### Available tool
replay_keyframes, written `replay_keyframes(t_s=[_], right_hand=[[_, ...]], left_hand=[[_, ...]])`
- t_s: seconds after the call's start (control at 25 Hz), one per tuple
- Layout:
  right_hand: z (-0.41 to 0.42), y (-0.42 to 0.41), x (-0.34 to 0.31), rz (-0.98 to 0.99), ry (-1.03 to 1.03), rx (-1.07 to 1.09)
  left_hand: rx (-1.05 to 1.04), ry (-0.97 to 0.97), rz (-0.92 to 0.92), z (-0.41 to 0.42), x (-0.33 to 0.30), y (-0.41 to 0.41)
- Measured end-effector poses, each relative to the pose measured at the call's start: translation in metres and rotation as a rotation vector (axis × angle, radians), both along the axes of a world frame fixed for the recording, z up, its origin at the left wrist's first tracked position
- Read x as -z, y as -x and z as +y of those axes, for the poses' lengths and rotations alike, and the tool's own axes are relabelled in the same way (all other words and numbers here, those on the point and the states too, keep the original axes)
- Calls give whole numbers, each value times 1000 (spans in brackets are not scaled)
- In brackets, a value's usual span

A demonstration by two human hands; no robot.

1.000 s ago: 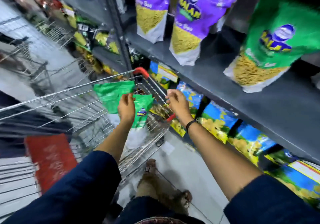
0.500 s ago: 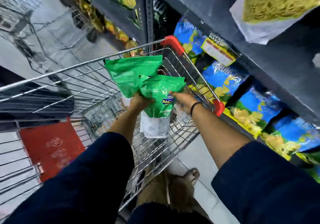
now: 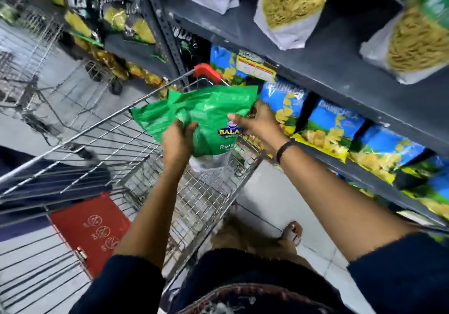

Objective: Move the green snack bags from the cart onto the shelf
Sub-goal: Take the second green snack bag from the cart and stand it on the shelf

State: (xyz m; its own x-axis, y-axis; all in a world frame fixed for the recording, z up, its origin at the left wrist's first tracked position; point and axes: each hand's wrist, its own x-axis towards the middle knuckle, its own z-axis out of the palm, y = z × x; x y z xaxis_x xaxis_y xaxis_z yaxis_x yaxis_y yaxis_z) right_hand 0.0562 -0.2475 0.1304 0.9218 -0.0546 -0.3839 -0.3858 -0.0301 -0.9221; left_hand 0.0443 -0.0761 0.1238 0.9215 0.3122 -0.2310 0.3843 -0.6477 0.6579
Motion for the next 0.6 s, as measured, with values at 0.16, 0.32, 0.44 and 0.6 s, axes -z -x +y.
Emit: replay_keyframes(t_s=[0.16, 0.32, 0.44, 0.6], right_hand=[[-43, 31, -82, -173, -101, 69], [-124, 86, -139, -267, -72, 209], [-227, 138, -172, -343, 10, 379], [-348, 183, -207, -454, 62, 581]], left_hand=[[159, -65, -230, -35, -86, 16], [377, 17, -401, -111, -148, 41], [584, 120, -488, -225, -166, 54], [787, 295, -558, -372, -177, 64]])
